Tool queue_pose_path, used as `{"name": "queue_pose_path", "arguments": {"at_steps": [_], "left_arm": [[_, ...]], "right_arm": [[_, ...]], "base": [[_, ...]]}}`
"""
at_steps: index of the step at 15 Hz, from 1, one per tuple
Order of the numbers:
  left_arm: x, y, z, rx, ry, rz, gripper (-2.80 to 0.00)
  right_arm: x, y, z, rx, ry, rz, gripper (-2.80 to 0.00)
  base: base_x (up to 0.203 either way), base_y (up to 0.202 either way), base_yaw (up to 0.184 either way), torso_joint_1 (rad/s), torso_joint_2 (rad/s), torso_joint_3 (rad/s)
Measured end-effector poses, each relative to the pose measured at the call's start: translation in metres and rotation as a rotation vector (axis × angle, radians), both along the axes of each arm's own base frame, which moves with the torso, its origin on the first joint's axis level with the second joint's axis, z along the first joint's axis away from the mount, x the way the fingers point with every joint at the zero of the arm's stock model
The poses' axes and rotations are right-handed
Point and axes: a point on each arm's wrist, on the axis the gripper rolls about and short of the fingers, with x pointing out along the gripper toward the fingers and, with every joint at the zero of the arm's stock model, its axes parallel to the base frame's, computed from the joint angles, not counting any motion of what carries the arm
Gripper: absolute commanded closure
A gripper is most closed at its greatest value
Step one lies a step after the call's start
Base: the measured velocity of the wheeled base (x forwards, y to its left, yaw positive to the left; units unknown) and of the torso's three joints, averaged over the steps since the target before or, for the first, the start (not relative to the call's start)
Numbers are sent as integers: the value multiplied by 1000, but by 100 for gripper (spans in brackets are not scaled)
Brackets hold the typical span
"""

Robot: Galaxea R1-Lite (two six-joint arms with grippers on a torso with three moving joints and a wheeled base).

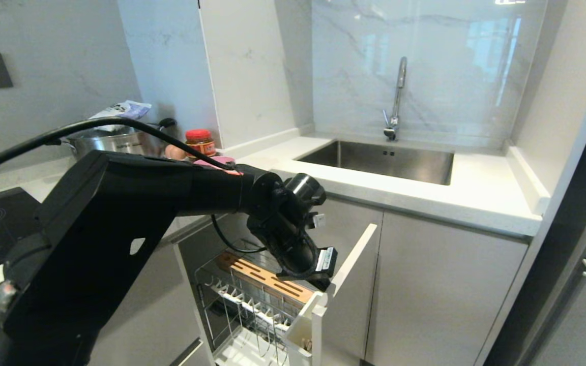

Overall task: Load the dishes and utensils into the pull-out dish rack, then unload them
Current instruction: Open the cupboard

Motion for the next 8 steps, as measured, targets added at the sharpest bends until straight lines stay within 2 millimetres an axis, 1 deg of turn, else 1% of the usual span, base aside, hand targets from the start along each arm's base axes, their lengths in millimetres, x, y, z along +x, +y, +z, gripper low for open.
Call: {"name": "queue_pose_path", "arguments": {"at_steps": [3, 8], "left_arm": [[-5, -5, -1, 3, 6, -15, 0], [-5, -5, -2, 4, 7, -17, 0]], "right_arm": [[0, 0, 0, 0, 0, 0, 0], [0, 0, 0, 0, 0, 0, 0]], "base": [[0, 0, 0, 0, 0, 0], [0, 0, 0, 0, 0, 0]]}}
